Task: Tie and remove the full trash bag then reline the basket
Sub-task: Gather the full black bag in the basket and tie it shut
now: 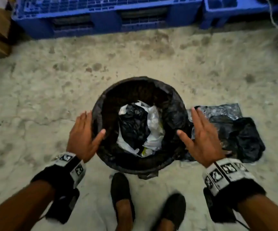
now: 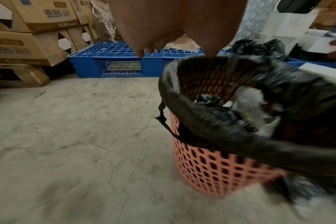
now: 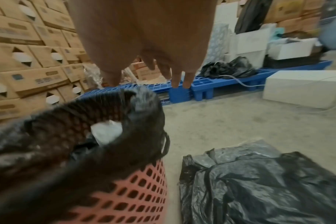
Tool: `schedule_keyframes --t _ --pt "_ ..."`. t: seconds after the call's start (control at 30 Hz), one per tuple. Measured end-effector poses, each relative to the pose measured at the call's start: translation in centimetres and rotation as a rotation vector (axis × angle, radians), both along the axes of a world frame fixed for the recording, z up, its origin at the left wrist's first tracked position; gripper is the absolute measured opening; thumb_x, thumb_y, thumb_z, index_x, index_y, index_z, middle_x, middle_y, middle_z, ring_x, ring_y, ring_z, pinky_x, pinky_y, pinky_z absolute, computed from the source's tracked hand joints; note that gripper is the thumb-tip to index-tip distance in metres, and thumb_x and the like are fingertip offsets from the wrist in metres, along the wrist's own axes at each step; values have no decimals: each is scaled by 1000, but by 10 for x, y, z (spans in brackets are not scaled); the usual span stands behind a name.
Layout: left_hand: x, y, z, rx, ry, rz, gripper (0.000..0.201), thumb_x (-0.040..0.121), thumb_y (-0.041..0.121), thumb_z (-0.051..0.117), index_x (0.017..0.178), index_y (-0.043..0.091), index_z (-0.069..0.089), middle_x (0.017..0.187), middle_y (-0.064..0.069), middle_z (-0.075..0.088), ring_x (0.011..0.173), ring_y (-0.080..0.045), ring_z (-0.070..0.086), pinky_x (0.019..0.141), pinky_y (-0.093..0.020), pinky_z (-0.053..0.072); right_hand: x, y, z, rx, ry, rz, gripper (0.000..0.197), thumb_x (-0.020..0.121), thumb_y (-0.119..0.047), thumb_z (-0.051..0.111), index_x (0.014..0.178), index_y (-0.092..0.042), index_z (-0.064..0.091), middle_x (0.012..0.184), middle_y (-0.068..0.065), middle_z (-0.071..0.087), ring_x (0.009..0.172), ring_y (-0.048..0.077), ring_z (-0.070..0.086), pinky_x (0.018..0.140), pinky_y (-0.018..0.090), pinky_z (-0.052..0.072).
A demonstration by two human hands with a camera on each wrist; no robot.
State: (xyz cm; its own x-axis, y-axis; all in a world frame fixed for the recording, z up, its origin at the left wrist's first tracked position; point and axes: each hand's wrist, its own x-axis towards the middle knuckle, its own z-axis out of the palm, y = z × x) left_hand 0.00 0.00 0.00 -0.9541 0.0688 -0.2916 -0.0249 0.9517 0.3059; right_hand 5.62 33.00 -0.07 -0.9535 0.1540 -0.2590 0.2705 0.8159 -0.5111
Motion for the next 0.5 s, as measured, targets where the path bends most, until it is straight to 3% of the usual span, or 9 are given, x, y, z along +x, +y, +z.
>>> schedule_keyframes --t 0.07,0.2,0.3,0.4,0.5 --pt "-7 9 -33 5 46 43 84 79 50 41 145 4 15 154 -22 14 143 -34 13 117 -45 16 -3 1 -34 39 9 28 76 89 -42 50 147 -14 10 157 12 16 144 28 18 114 48 21" --pt "-5 14 -72 26 205 97 80 81 47 45 145 10 14 157 -18 7 144 -32 10 116 -39 14 1 -1 -77 -194 71 -47 66 91 -36 35 147 -12 11 154 13 27 140 26 28 114 40 24" --pt "-3 7 -77 73 253 87 78 81 42 47 146 13 14 158 -13 6 145 -26 9 115 -33 11 5 0 -93 -405 197 -102 62 91 -33 38 147 -17 17 155 4 27 141 14 26 117 40 24" --pt "-6 6 -78 97 289 73 79 80 42 48 146 15 14 158 -10 5 145 -23 8 116 -33 11 1 -1 -101 -624 211 -185 62 89 -32 44 146 -28 21 154 -8 29 140 1 26 118 40 23" --pt "-4 6 -80 148 310 76 81 76 43 49 146 21 14 159 -3 5 145 -19 9 116 -35 14 0 -3 -100 -665 248 -220 62 87 -28 47 145 -30 24 152 -12 31 137 -3 28 118 35 24"
